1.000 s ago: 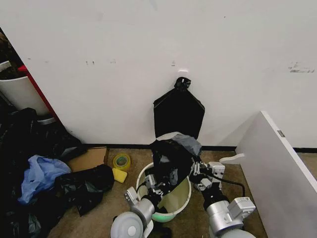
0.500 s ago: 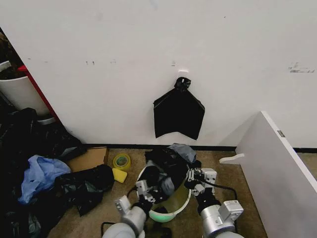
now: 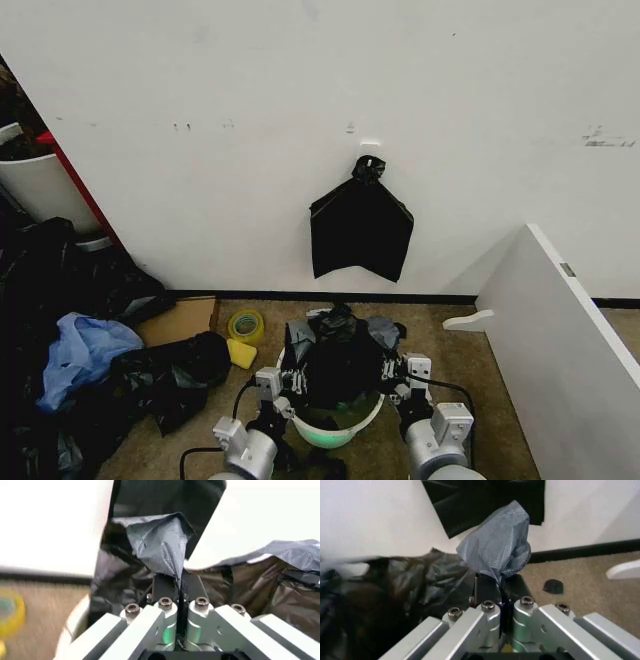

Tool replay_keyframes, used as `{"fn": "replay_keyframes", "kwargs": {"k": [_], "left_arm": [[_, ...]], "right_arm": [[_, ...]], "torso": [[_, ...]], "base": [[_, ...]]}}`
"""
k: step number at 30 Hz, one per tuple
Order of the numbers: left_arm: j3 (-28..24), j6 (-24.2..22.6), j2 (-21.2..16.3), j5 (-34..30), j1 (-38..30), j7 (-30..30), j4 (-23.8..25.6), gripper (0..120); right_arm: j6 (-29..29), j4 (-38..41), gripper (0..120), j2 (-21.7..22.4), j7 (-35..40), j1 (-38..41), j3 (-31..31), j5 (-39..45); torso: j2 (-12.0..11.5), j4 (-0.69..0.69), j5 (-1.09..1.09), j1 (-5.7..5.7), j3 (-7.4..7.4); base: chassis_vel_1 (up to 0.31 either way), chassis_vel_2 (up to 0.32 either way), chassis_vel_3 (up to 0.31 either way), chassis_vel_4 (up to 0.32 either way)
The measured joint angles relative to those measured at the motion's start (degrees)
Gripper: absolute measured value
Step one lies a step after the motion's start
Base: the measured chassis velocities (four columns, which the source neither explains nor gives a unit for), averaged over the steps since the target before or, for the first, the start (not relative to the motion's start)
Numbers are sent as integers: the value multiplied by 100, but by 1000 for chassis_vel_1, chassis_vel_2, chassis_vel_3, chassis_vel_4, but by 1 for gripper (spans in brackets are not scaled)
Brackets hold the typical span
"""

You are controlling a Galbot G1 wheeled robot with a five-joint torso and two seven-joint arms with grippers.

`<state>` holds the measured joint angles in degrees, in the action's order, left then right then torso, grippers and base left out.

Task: Place the garbage bag over the trash bin.

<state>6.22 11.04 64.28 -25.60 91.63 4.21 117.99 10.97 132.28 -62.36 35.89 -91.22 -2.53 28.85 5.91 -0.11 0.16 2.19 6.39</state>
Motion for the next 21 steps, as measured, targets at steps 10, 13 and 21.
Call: {"fn": "replay_keyframes", "kwargs": {"k": [10,13,21], "left_arm": [[123,727,-142,658,-183,-682,-612,0],[109,837,-51,657,-170,-689,-854,0],[145,1126,-224,1059,99,-683,-878,0]], "right_arm": [[175,330,0,318,366,-504,38,417],[173,-17,0,249,357,-442,158,550],[121,-378,0,212,282,-329,229,751]], "torso": [[0,-2,-2,0,0],[0,-1,-1,0,0],[0,0,0,0,0]], "base": [[0,0,0,0],[0,0,0,0],[0,0,0,0]]}}
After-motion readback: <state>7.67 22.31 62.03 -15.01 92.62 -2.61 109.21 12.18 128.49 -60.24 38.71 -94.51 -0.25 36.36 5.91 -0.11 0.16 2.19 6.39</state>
